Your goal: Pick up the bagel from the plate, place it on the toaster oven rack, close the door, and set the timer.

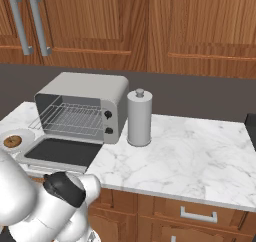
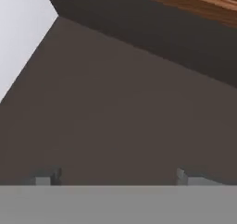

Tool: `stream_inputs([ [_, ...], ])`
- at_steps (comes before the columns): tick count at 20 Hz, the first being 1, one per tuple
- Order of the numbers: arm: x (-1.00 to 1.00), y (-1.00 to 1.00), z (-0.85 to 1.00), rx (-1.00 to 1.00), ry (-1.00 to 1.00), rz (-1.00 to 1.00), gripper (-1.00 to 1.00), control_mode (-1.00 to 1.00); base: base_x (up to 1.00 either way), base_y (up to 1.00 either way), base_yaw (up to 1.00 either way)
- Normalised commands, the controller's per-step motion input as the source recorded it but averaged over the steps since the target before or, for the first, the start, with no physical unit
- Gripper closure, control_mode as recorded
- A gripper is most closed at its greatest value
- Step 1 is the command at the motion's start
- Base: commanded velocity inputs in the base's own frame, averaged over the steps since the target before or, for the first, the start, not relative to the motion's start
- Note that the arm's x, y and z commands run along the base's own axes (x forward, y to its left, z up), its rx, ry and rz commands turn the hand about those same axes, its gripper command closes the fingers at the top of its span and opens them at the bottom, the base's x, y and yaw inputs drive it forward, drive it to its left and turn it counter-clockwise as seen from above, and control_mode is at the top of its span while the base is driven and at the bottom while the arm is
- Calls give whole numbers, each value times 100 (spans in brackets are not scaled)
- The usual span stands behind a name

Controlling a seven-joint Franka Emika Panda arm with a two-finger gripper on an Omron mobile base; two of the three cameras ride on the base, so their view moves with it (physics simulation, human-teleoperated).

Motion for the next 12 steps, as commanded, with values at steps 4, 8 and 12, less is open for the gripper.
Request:
stream_inputs([
  [4, 12, 31, -43, -94, -49, -17, -100, -100, 0, 0, 0],
  [8, 27, 38, -64, -96, -13, -22, -100, -100, 0, 0, 0],
  [12, 45, 22, -97, -85, 0, -22, -100, -100, 0, 0, 0],
])
